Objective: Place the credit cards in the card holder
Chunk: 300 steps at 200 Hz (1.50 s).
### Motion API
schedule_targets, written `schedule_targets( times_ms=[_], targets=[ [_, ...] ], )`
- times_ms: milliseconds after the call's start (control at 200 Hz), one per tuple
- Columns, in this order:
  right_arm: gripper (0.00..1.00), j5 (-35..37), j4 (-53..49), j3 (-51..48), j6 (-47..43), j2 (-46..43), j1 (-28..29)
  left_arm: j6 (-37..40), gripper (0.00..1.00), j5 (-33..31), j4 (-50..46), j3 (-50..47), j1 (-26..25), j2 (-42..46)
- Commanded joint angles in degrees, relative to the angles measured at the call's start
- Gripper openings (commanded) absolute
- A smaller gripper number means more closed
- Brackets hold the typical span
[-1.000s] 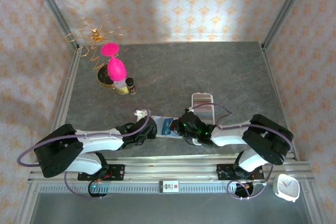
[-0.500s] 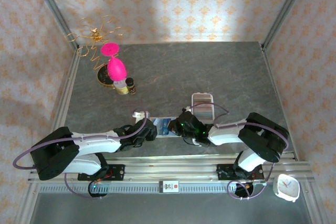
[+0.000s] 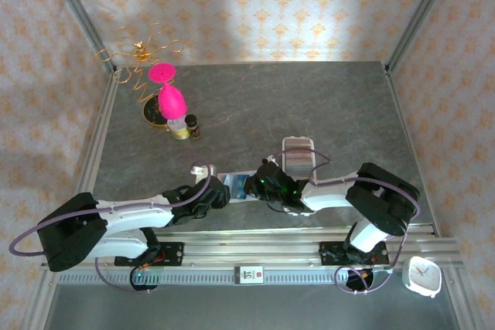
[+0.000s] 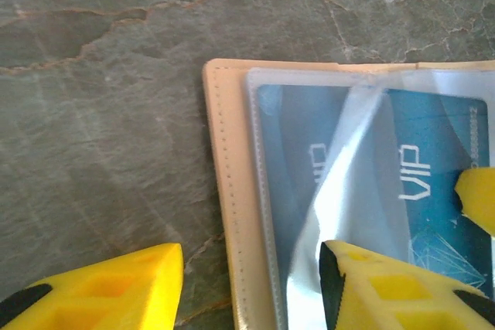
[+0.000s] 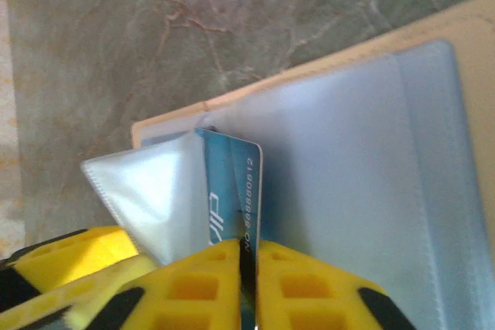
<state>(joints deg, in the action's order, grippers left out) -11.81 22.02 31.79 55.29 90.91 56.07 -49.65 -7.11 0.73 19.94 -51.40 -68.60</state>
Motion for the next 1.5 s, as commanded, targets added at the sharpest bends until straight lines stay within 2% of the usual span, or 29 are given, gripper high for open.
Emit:
schedule_targets(
  times_ms=[0, 90, 275, 656, 996, 1497],
  targets=[
    [0.17, 1.16, -4.65, 0.79, -2.05, -0.13, 0.62, -0.71, 0.53, -2.61, -1.95, -1.11, 0.0, 1.58],
    [0.18, 1.76, -6.12, 1.47, -2.72, 0.04, 0.65, -0.88, 0.52, -2.04, -0.71, -1.55, 0.09, 1.72],
    [0.13, 1.56, -7.38, 2.95, -3.82, 0.88, 0.92, -0.71, 0.47, -0.53, 1.72, -1.58, 1.59, 0.68],
    [0.11, 0.84, -10.3, 7.6, -7.79, 3.96, 1.47, -0.53, 0.47, 0.64, 5.13, -1.89, 4.29, -1.22],
    [0.07, 0.97, -13.4, 9.35, -10.96, 4.52, 1.49, -0.45, 0.44, 1.67, 7.76, -3.53, 8.86, -0.7],
    [0.05, 1.57, -15.84, 9.06, -10.16, 3.36, 0.73, -0.54, 0.37, 3.06, 9.02, -4.56, 10.0, -1.34]
  ],
)
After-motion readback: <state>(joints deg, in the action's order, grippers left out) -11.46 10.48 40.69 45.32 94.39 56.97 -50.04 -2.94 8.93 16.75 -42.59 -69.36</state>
